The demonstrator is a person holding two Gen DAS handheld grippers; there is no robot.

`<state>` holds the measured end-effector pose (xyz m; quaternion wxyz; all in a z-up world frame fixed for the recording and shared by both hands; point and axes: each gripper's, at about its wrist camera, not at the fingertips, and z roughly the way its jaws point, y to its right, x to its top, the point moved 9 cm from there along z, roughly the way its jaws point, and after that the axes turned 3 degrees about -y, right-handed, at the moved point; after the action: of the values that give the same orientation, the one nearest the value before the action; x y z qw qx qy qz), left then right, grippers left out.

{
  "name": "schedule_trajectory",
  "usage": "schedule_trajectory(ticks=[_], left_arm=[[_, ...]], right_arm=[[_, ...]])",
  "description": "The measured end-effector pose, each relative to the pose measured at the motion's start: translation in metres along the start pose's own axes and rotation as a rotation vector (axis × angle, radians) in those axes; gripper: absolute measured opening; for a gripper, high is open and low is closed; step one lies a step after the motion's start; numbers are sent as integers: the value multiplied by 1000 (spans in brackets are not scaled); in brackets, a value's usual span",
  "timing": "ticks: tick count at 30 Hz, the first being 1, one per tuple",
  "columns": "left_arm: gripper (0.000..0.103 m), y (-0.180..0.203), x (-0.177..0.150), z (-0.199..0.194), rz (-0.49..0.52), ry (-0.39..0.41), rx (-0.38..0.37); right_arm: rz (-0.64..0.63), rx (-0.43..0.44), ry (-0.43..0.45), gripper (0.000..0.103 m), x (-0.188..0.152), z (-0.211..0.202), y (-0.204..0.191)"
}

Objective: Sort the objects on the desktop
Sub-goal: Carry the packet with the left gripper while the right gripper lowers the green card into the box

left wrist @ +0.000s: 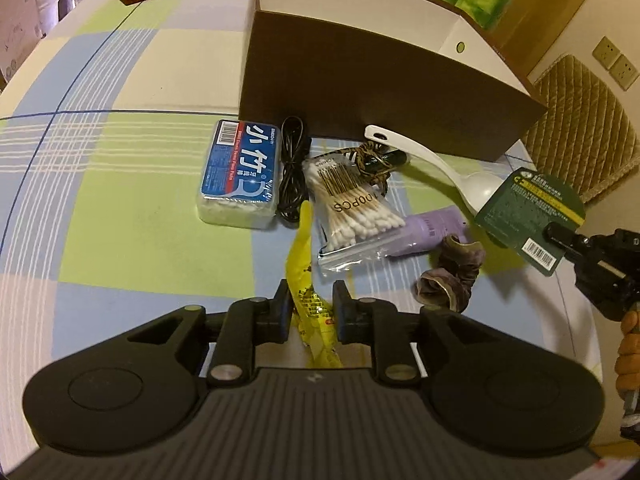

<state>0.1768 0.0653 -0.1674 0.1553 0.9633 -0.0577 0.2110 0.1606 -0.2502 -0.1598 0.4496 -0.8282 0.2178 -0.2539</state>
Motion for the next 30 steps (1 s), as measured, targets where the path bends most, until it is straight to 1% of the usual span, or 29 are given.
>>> schedule_trajectory(ticks=[1, 6, 12, 19, 25, 30], left_arm=[[9, 0, -1, -2, 1, 1, -4], [9, -5, -6, -9, 0, 3, 6], [9, -1, 3, -35, 1, 57, -14], [9, 15, 37, -67, 25, 170, -56], [9, 30, 71, -78, 47, 236, -88], [9, 41, 104, -85, 75, 289, -106]], right_arm=[[0, 2, 0, 0, 0, -1, 0], [-2, 19, 2, 0, 2, -4, -4], [-4, 40, 5, 0, 4, -6, -11], [-24, 82, 14, 0, 12, -8, -29], [-49, 115, 27, 0, 23, -9, -47], [-37, 156, 47, 0, 40, -10, -64]])
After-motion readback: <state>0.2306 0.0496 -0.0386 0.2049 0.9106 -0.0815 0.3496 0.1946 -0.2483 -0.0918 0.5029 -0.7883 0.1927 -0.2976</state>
